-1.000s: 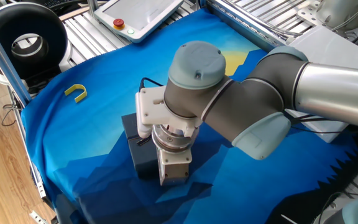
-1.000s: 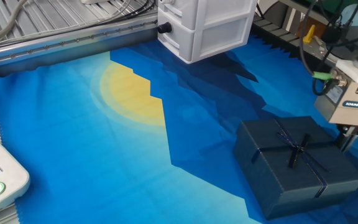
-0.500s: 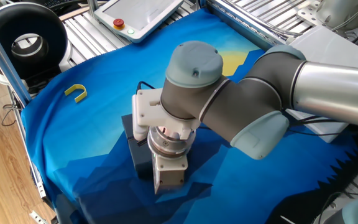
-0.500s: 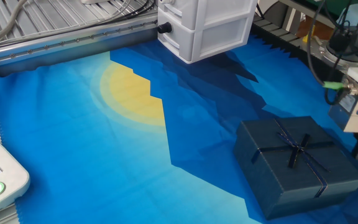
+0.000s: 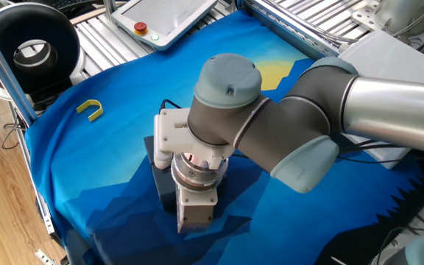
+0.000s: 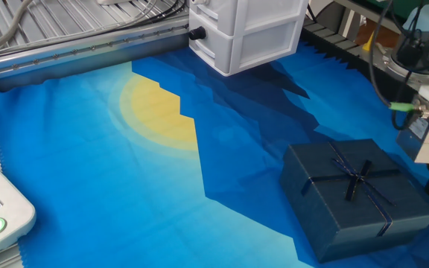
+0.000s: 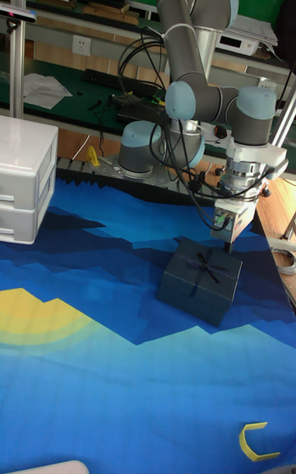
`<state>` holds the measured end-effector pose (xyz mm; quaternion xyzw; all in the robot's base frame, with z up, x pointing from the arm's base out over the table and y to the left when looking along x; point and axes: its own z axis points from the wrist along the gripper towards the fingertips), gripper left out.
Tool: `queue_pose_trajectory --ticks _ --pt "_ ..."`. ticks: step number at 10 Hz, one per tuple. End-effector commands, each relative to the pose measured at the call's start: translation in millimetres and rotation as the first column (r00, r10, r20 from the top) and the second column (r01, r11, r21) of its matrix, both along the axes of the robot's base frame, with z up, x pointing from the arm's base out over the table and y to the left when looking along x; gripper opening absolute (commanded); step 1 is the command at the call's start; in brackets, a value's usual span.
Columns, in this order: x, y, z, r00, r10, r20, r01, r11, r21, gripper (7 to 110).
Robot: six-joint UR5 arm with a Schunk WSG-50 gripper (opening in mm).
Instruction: Slide the outer casing onto the gift box
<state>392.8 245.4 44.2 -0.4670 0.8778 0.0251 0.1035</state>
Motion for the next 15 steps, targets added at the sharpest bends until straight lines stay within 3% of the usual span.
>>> queue_pose_trajectory --ticks 1,10,15 --pt "7.0 6 4.9 0.998 -0.009 0.055 0.011 1.0 -0.02 7" --pt "25.9 -20 12.1 0.992 0.027 0.126 -0.013 0.994 -0.111 7" --pt "33.7 -23 17.5 0.986 0.054 0.159 -0.033 0.991 -0.13 7"
